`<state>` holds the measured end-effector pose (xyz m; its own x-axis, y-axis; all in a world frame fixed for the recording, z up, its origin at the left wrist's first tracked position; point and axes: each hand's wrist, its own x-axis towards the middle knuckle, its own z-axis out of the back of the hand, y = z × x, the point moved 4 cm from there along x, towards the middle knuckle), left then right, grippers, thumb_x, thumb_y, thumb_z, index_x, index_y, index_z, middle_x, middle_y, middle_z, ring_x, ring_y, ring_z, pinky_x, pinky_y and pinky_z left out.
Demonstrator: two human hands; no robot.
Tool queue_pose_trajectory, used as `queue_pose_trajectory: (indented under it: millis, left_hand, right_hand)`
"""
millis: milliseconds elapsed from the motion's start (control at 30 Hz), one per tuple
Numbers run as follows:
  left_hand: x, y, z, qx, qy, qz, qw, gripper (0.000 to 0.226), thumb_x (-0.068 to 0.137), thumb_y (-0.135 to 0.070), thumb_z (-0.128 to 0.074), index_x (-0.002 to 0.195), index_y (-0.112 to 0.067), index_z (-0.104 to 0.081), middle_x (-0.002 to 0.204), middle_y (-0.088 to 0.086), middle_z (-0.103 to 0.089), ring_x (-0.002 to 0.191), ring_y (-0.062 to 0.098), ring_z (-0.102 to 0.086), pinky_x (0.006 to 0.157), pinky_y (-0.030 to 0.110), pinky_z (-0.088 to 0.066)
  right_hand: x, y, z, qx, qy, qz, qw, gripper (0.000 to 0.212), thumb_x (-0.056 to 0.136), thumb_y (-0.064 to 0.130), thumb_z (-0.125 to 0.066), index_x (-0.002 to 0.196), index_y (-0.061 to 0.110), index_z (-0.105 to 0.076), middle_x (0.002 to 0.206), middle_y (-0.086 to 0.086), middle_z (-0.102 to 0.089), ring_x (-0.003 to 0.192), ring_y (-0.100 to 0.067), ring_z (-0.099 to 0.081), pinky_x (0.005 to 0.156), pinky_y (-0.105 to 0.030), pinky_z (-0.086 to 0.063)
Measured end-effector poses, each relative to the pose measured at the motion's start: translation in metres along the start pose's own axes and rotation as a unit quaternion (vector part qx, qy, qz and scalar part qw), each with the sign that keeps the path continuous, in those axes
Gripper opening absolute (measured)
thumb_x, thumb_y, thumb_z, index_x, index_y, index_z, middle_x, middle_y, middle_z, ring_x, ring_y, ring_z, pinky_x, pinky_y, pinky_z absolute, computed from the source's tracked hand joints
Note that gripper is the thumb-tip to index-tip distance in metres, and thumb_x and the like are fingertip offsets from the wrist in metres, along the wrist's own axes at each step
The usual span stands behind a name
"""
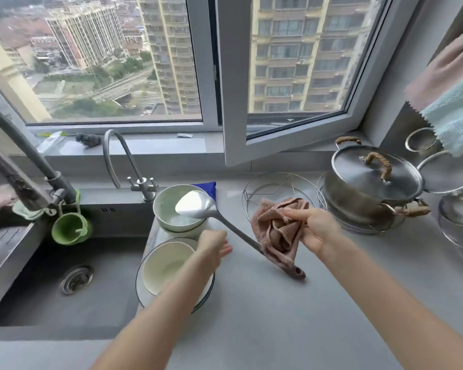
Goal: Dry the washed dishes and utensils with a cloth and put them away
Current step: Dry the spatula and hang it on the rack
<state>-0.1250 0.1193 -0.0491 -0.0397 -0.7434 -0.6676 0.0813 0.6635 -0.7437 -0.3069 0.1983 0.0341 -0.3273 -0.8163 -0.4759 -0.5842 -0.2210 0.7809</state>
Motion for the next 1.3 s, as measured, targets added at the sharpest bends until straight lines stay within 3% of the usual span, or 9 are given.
queue_pose_trajectory:
  millis: [100, 233, 433, 833, 933, 1033, 1167, 1233, 1300]
  left_hand:
    - [0.030, 0.013, -0.016, -0.033, -0.008, 0.013, 0.999, 0.018, 0.091, -0.011, -0.056, 0.076, -0.004, -0.049, 0.085, 0.012, -0.048, 0.064, 0.020, -0.050, 0.066, 0.027, -0.049]
    - [0.047, 0.020, -0.032, -0.115, 0.043, 0.018, 0.992, 0.011, 0.092, -0.017, -0.057, 0.097, -0.009, -0.051, 0.083, 0.006, -0.056, 0.080, 0.021, -0.057, 0.073, 0.031, -0.049]
    - [0.041, 0.005, -0.040, -0.180, 0.013, -0.053, 0.982, 0.007, 0.096, 0.000, -0.040, 0.091, 0.000, -0.045, 0.064, 0.012, -0.051, 0.058, 0.024, -0.054, 0.063, 0.033, -0.050]
    - [-0.041, -0.058, 0.060, -0.138, 0.107, -0.002, 0.985, 0.018, 0.097, 0.002, -0.040, 0.080, -0.001, -0.047, 0.058, 0.008, -0.041, 0.041, 0.016, -0.042, 0.042, 0.023, -0.049]
    - [-0.052, -0.062, 0.092, -0.055, 0.130, -0.033, 0.989, 0.016, 0.098, -0.002, -0.041, 0.084, -0.004, -0.049, 0.055, 0.004, -0.039, 0.043, 0.014, -0.037, 0.044, 0.024, -0.041]
    - [-0.056, -0.061, 0.122, 0.036, 0.116, -0.088, 0.989, 0.017, 0.099, -0.009, -0.040, 0.087, -0.004, -0.052, 0.050, -0.003, -0.032, 0.042, 0.009, -0.027, 0.039, 0.019, -0.025]
    - [-0.056, -0.054, 0.154, 0.232, 0.020, -0.207, 0.950, 0.035, 0.099, -0.025, -0.043, 0.075, -0.006, -0.059, 0.039, -0.009, -0.034, 0.035, 0.003, -0.027, 0.039, 0.019, -0.022]
    - [-0.057, -0.048, 0.164, 0.265, -0.024, -0.255, 0.930, 0.039, 0.098, -0.023, -0.044, 0.064, -0.008, -0.055, 0.036, -0.008, -0.040, 0.034, 0.004, -0.032, 0.042, 0.022, -0.024]
    - [-0.057, -0.045, 0.172, 0.275, -0.052, -0.287, 0.916, 0.040, 0.097, -0.018, -0.046, 0.059, -0.010, -0.053, 0.037, -0.008, -0.044, 0.036, 0.004, -0.035, 0.045, 0.024, -0.025]
  right_hand:
    - [0.001, 0.013, 0.009, 0.007, -0.037, 0.043, 0.998, 0.016, 0.082, -0.019, -0.048, 0.082, -0.004, -0.055, 0.053, -0.009, -0.065, 0.042, -0.019, -0.062, 0.041, -0.026, -0.052]
    - [-0.001, 0.017, 0.030, 0.016, -0.083, 0.061, 0.995, 0.018, 0.082, -0.020, -0.048, 0.081, -0.004, -0.056, 0.061, -0.013, -0.063, 0.043, -0.017, -0.061, 0.043, -0.030, -0.055]
    - [-0.007, 0.013, 0.050, -0.006, -0.118, 0.058, 0.991, 0.017, 0.081, -0.020, -0.047, 0.081, -0.006, -0.056, 0.059, -0.012, -0.064, 0.045, -0.018, -0.061, 0.045, -0.030, -0.055]
    - [0.010, 0.020, -0.034, -0.035, -0.019, 0.131, 0.991, 0.015, 0.083, -0.014, -0.054, 0.083, 0.000, -0.060, 0.064, -0.005, -0.067, 0.060, -0.021, -0.061, 0.054, -0.023, -0.055]
    - [0.014, 0.003, -0.080, -0.093, 0.021, 0.199, 0.975, 0.023, 0.087, -0.008, -0.057, 0.103, 0.007, -0.064, 0.087, -0.003, -0.072, 0.078, -0.018, -0.067, 0.068, -0.023, -0.055]
    - [0.003, -0.024, -0.135, -0.237, 0.075, 0.328, 0.911, 0.036, 0.090, 0.002, -0.059, 0.122, 0.018, -0.059, 0.114, 0.004, -0.066, 0.106, -0.009, -0.062, 0.092, -0.025, -0.049]
    - [0.001, -0.087, -0.203, -0.499, 0.159, 0.511, 0.682, 0.040, 0.088, 0.024, -0.049, 0.126, 0.021, -0.058, 0.134, 0.001, -0.057, 0.130, -0.021, -0.045, 0.115, -0.046, -0.021]
    - [0.010, -0.103, -0.219, -0.548, 0.151, 0.514, 0.643, 0.034, 0.089, 0.034, -0.045, 0.115, 0.024, -0.063, 0.132, 0.001, -0.059, 0.130, -0.024, -0.047, 0.114, -0.054, -0.015]
    - [0.019, -0.104, -0.228, -0.550, 0.122, 0.496, 0.661, 0.030, 0.087, 0.039, -0.046, 0.103, 0.024, -0.067, 0.123, 0.003, -0.064, 0.121, -0.022, -0.055, 0.111, -0.057, -0.017]
